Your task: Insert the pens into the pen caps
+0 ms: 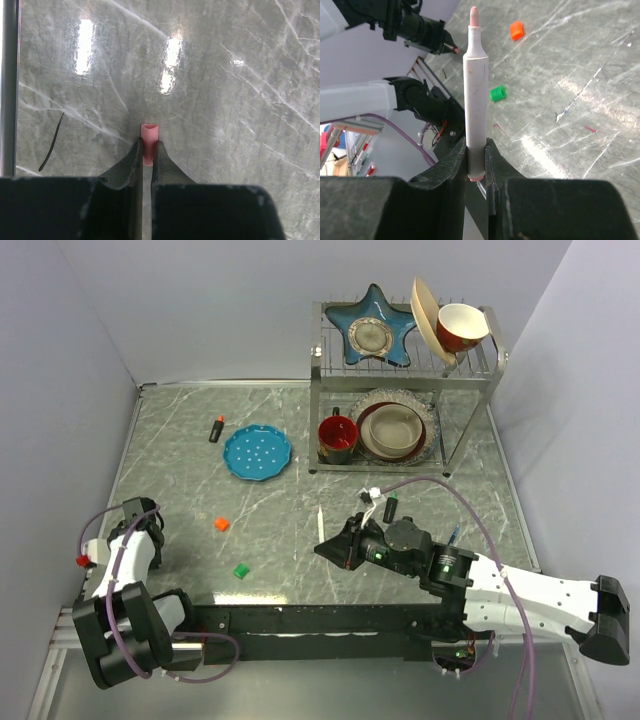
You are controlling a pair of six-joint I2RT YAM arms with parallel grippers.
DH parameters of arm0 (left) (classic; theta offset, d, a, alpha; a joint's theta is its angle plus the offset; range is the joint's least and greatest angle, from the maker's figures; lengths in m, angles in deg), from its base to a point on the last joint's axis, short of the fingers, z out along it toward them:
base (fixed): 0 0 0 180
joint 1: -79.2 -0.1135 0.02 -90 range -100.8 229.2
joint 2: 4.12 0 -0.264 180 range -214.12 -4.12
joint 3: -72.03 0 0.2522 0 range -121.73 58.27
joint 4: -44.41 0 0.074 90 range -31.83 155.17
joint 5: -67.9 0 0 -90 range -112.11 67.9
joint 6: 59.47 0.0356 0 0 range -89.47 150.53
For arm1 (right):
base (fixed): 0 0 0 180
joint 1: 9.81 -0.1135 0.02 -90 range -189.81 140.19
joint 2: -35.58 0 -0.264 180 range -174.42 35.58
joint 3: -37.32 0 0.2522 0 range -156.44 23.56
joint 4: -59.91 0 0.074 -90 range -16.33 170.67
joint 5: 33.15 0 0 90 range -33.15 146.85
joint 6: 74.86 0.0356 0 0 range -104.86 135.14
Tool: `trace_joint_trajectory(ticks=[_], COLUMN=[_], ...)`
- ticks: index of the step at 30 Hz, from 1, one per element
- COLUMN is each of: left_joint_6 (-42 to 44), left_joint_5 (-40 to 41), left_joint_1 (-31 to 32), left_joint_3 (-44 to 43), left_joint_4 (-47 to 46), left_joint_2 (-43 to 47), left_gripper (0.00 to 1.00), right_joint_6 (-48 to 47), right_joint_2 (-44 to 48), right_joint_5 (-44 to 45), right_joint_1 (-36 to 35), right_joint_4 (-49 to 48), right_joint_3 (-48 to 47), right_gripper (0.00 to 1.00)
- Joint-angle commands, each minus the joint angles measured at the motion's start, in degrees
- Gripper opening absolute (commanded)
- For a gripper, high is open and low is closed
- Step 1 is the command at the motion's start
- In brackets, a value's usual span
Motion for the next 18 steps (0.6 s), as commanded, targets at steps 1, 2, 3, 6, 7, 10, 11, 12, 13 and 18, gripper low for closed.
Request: trace_joint_trajectory(ticks=[1, 2, 3, 6, 7, 10, 11, 12, 13, 18], left_joint_6=[-0.97, -1.15, -1.41, -0.97, -0.89, 0.08, 0.69, 0.96, 1.31, 6.05], left_joint_5=[-5.95, -5.87, -6.04, -6.48, -6.39, -6.30, -6.65, -7.00, -7.44, -11.23], left_joint_1=[-0.04, -0.12, -0.04, -0.04, -0.04, -0.04, -0.04, -0.04, -0.04, 1.98], left_joint_3=[1.74, 1.57, 1.48, 1.56, 1.56, 1.13, 1.04, 0.78, 0.51, -1.41], left_joint_4=[-3.30, -3.04, -2.86, -3.47, -3.56, -3.56, -3.65, -3.56, -3.73, -5.59], left_joint_2=[-2.96, -3.14, -3.32, -2.97, -2.80, -2.53, -2.53, -2.53, -2.44, -2.79], left_gripper=[0.02, 0.01, 0.01, 0.01, 0.01, 0.01, 0.01, 0.01, 0.01, 0.01], right_joint_6=[-0.28, -0.37, -0.45, -0.63, -0.72, -0.98, -1.16, -1.07, -1.07, -1.07], right_joint_2=[2.88, 3.15, 3.50, 4.11, 4.20, 4.56, 4.56, 4.47, 4.56, 4.03], right_joint_5=[2.47, 2.56, 2.90, 3.35, 3.61, 4.14, 4.14, 4.14, 4.22, 4.49], right_joint_1=[-0.21, -0.12, -0.12, -0.21, -0.21, -0.21, -0.21, -0.21, -0.21, -0.12], right_joint_4=[-0.51, -0.42, -0.16, 0.46, 0.72, 0.99, 0.99, 0.99, 0.81, 0.37], right_joint_3=[-1.83, -1.82, -1.82, -1.82, -1.82, -1.82, -1.82, -1.82, -1.82, -2.17], right_gripper=[0.00, 0.00, 0.00, 0.00, 0.00, 0.00, 0.00, 0.00, 0.00, 0.00])
